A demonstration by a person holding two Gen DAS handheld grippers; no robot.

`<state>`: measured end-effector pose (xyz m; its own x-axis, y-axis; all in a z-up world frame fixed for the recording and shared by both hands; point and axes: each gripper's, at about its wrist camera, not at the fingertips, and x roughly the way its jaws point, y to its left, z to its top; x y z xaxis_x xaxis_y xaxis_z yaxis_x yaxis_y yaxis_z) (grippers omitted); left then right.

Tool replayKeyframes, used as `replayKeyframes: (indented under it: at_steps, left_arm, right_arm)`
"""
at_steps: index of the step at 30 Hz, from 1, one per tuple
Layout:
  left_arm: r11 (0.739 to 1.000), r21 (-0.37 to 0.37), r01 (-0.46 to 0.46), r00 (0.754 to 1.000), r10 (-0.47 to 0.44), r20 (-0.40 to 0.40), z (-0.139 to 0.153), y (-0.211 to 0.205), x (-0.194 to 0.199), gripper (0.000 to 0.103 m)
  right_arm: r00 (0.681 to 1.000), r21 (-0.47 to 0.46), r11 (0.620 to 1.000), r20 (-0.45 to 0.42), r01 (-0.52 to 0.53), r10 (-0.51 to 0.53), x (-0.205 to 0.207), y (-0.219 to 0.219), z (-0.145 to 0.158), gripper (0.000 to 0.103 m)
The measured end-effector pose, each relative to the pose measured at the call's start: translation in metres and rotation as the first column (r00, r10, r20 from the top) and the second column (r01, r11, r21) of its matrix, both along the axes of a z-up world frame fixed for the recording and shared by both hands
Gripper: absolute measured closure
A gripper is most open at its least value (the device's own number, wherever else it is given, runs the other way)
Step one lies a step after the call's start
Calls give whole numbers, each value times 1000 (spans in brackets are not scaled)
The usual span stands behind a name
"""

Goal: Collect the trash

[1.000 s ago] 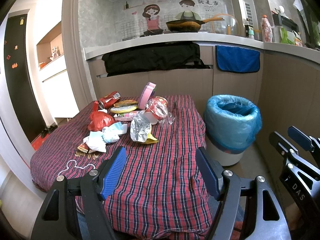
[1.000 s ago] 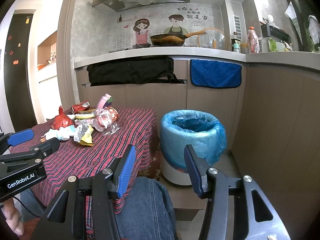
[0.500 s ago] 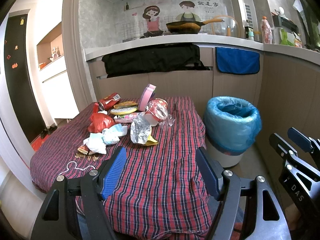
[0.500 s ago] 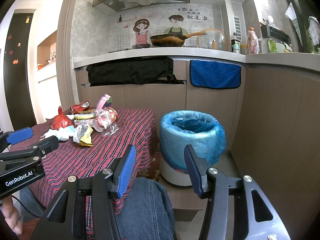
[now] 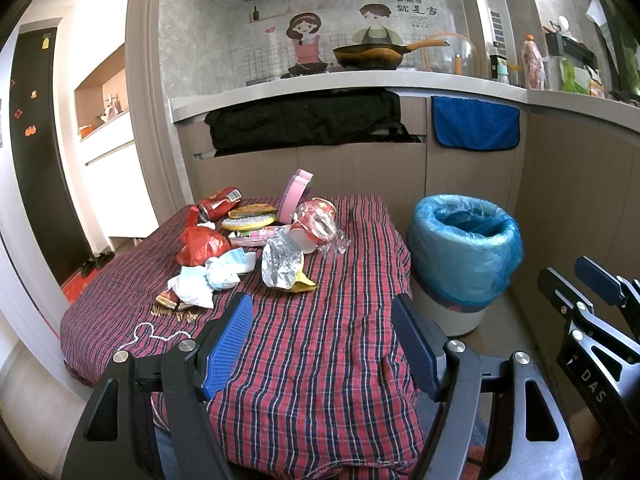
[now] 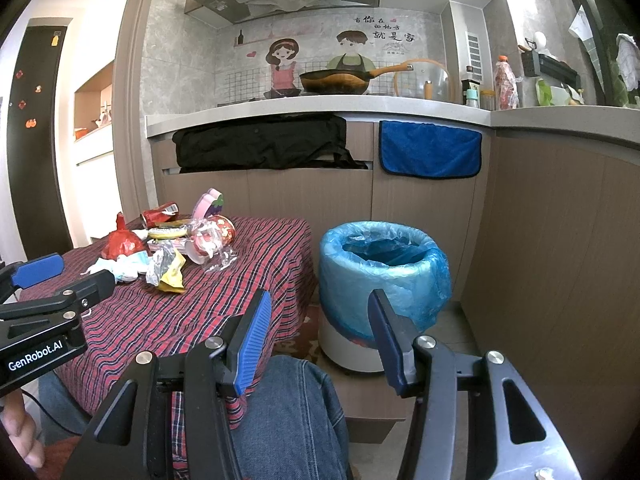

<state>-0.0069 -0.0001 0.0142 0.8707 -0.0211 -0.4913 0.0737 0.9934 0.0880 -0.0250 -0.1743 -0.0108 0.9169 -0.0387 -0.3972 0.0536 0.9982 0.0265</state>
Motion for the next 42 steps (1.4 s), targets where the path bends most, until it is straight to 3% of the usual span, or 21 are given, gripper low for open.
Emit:
replayKeyframes:
  at_steps: [22,26,36,40,42]
  left_arm:
    - [1000,-18,3,1000,-3,16,8,3,-2,32]
    - [999,-38,-18,998,20,56,17,12,6,34]
    - [995,-91,44,998,-40,48,19,32,76,34]
    - [977,-197,84,995,-92,-29,5,52,116,34]
    - [968,-246,44,996,-61,-60,-5,71,135,34]
  right_arm:
    - [1000,2,1000,1,2,-2,1,0,-1,55]
    - [1000,-5,1000,12,5,-5,4,-2,0,55]
    - [994,-46,998,91,-51,55,63,8,31,55]
    - [991,-65,995,102,-82,88,92,20,37,55]
    - [989,-64,992,98,-106,112,107,25,35,55]
